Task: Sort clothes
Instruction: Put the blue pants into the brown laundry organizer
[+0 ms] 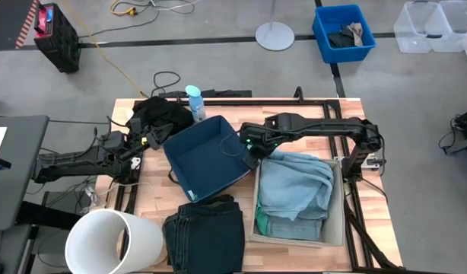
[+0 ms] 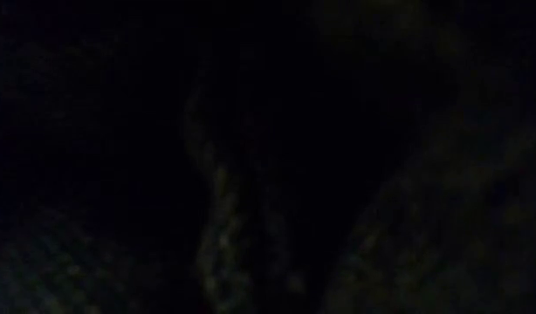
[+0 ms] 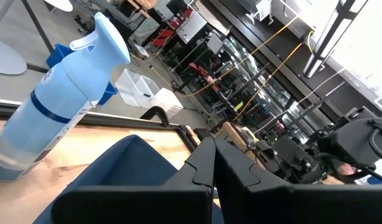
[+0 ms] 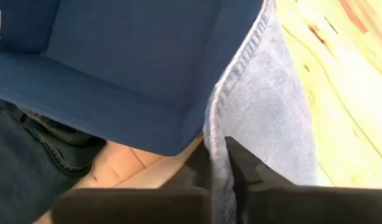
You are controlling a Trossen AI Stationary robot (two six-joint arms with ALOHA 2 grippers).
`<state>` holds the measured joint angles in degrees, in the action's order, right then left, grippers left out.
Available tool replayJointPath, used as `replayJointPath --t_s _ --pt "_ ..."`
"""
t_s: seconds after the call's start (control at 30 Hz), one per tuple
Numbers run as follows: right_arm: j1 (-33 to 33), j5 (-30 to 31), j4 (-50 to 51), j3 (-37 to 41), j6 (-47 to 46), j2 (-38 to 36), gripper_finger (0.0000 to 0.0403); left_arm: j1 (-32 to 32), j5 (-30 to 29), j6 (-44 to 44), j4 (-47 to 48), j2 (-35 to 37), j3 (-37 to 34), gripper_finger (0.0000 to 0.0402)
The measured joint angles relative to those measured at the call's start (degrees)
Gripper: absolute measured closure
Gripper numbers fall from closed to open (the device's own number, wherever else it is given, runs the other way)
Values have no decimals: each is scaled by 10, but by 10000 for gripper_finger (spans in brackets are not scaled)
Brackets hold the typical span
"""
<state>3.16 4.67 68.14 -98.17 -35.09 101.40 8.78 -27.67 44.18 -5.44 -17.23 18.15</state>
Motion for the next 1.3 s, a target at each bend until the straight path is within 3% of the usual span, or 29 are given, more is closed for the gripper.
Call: replayJointPath --t_s 0.27,0.67,1.1,1.3 --pt "-2 49 0 1 -10 -38 390 0 0 0 0 0 0 401" --pt "-20 131 -23 1 -41 -184 395 0 0 0 0 0 0 401" --pt "-173 140 -137 0 22 -352 396 0 0 1 0 0 0 401" --pt "-280 136 -100 -1 -26 -388 396 0 0 5 0 0 0 401"
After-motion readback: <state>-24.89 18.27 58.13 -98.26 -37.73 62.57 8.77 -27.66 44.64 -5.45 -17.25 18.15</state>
